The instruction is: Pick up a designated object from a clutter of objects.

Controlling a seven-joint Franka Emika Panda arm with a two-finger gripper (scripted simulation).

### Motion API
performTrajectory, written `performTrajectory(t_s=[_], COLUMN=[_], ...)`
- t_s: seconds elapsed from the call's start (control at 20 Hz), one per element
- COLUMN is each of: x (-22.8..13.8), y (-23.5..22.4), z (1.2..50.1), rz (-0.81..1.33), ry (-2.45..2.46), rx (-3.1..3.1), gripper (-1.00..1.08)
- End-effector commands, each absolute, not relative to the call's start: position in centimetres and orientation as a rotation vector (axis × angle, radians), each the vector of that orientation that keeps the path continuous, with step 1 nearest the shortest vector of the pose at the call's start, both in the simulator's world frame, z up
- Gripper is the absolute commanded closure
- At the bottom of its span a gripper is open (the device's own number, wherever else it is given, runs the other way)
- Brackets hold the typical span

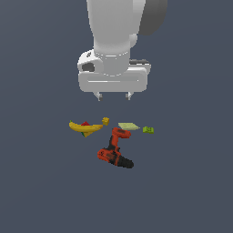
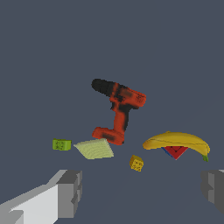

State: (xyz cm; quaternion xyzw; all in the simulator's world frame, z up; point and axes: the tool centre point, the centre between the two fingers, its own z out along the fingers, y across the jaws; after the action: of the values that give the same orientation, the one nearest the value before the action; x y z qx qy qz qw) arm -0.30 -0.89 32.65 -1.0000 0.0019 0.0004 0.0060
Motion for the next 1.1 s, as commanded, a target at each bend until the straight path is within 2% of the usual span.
performTrajectory(t_s=[0.0,0.65,1.05], x=[-0.3,-0.5,-0.1], y=[-0.9,-1.8,-0.6], z=[32.6,32.8,30.2], rz=[0.001,-0.009,0.004], ry=[0.006,0.046,-0.141], rx=[-3.130,-3.151,-3.179], gripper=[-0.92,-0.92,-0.92])
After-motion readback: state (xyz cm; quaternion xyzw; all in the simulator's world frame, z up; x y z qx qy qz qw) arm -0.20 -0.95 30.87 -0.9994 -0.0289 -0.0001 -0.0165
